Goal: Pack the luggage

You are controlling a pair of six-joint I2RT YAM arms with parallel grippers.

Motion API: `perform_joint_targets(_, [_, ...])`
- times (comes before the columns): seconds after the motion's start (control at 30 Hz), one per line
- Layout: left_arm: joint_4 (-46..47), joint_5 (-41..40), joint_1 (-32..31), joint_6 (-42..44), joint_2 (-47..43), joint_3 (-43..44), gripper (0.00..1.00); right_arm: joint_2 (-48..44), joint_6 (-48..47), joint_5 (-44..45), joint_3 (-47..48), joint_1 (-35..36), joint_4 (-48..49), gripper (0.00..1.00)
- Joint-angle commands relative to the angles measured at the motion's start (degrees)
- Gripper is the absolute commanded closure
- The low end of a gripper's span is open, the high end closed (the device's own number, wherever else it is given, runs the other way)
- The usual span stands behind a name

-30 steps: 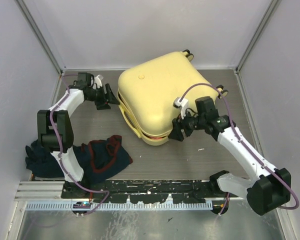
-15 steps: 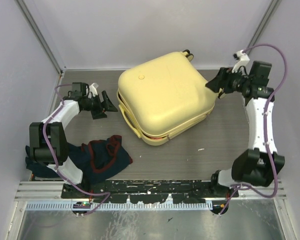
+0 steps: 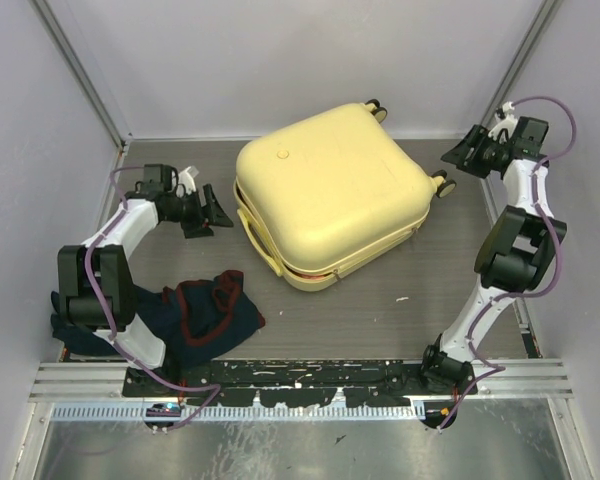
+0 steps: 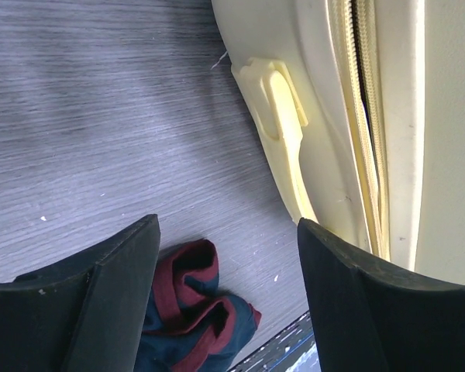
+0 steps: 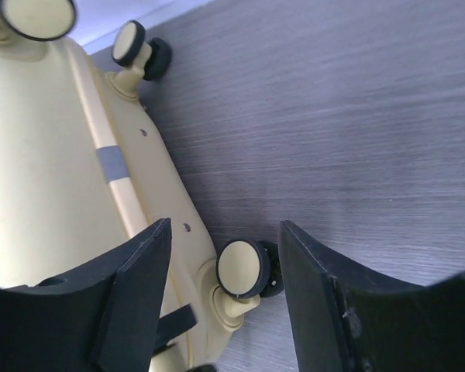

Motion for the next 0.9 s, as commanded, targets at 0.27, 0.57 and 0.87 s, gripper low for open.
perform_joint_targets(0.27, [-4.0,3.0,3.4,6.0,-0.1,2.8,0.29,7.7,4.5,-2.3,-7.3,5.4,8.0,0.44])
perform_joint_targets(0.57, [-5.1,2.8,4.4,7.8,1.3,6.6,0.29,7.7,7.0,-5.2,-18.6,7.5,9.5,0.49])
perform_joint_targets(0.87, [-4.3,3.8,6.0,7.5,3.8,10.0,0.29,-4.3,4.0,-9.6,-39.3,9.8,4.7,0.51])
